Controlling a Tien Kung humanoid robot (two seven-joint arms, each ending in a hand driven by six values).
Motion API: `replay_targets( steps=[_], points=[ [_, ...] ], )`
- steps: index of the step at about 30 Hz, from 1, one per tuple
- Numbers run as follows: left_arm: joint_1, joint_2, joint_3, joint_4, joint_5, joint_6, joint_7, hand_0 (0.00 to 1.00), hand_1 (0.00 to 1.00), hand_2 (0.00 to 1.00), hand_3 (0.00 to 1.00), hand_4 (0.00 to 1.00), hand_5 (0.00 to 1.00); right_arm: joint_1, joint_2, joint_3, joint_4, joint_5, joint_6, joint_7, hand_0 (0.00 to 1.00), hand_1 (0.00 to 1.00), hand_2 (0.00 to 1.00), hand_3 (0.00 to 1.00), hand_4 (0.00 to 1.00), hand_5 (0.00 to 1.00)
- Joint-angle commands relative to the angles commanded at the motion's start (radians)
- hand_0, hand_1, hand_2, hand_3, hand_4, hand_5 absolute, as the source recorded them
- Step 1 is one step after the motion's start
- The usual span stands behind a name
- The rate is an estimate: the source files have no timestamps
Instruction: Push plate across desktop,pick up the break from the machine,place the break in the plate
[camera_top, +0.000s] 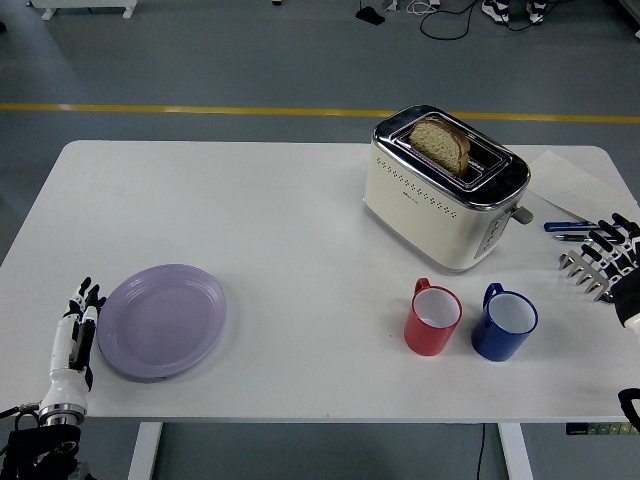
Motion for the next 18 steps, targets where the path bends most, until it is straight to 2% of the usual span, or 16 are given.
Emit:
replay_targets(
  steps=[18],
  points=[
    [-0.021, -0.001, 0.106, -0.018, -0.023, -0.006, 0.001, 0.91, 0.913, 0.991, 0.998, 0.495, 0.998, -0.006, 0.002, -0.009, -0.001, 0.001, 0.0, 0.001, 0.693, 0.671, 0.669, 0.646, 0.502, 0.512]
  ],
)
